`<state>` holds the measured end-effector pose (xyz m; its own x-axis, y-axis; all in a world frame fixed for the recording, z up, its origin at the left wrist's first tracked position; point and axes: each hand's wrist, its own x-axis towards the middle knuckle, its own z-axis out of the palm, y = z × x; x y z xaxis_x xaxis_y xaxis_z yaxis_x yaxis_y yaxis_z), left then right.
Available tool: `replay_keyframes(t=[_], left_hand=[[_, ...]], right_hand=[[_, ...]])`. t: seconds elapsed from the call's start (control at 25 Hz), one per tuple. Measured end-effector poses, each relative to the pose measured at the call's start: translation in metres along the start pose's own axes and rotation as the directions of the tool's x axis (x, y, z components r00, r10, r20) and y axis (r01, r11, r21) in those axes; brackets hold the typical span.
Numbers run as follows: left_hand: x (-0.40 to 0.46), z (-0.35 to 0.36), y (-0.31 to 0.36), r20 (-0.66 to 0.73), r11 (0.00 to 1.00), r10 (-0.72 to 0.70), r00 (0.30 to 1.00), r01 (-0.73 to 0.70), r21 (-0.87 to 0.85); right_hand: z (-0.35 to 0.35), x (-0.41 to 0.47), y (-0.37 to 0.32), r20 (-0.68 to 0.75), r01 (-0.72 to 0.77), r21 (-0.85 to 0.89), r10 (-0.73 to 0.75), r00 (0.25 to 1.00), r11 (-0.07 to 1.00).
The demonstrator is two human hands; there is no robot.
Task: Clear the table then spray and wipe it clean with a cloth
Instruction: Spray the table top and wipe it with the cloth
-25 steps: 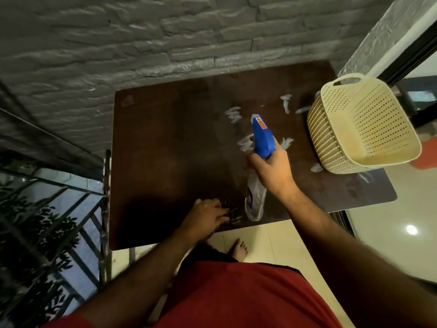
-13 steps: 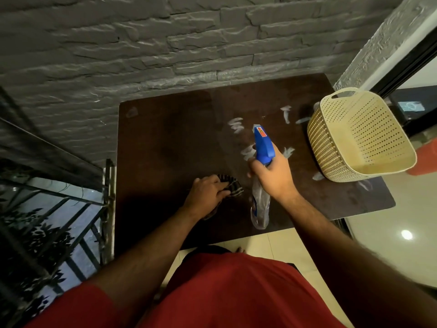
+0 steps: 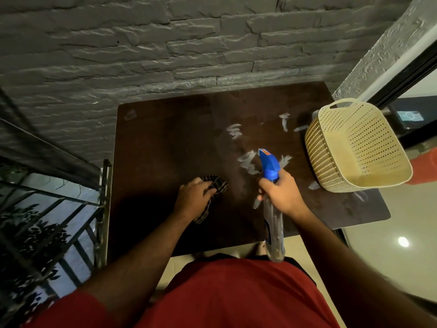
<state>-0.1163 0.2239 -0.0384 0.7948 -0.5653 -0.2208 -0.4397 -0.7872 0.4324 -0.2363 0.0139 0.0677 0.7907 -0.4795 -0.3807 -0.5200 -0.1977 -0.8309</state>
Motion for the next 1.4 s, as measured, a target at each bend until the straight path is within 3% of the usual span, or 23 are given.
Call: replay_keyframes(t=[0.24, 0.6, 0.72, 1.04, 1.4], left_hand=[[0.006, 0.02, 0.043, -0.081, 0.987, -0.157, 0.984, 0.158, 0.007], [0.002, 0.067, 0.122, -0.118, 0.969, -0.248, 0.962, 0.244, -0.044], [0.004, 0.067, 0.133, -0.126, 0.965, -0.262, 0.957, 0.261, -0.028], [0.019, 0.039, 0.083, -0.191, 0.94, -0.341, 0.921, 0.334, -0.069], [0.139, -0.039, 0.017, -0.257, 0.952, -0.304, 0.917, 0.279, -0.13]], right_hand=[[-0.046, 0.017, 0.01, 0.184, 0.065, -0.067, -0.051, 0.982, 0.996], [-0.103, 0.03, 0.024, 0.162, 0.259, 0.002, -0.256, 0.953, 0.966], [-0.107, 0.036, 0.024, 0.148, 0.266, -0.009, -0.262, 0.954, 0.964], [-0.072, 0.068, -0.006, 0.236, 0.113, -0.051, -0.098, 0.967, 0.992], [-0.02, 0.162, -0.073, 0.156, 0.054, -0.081, -0.041, 0.987, 0.995]])
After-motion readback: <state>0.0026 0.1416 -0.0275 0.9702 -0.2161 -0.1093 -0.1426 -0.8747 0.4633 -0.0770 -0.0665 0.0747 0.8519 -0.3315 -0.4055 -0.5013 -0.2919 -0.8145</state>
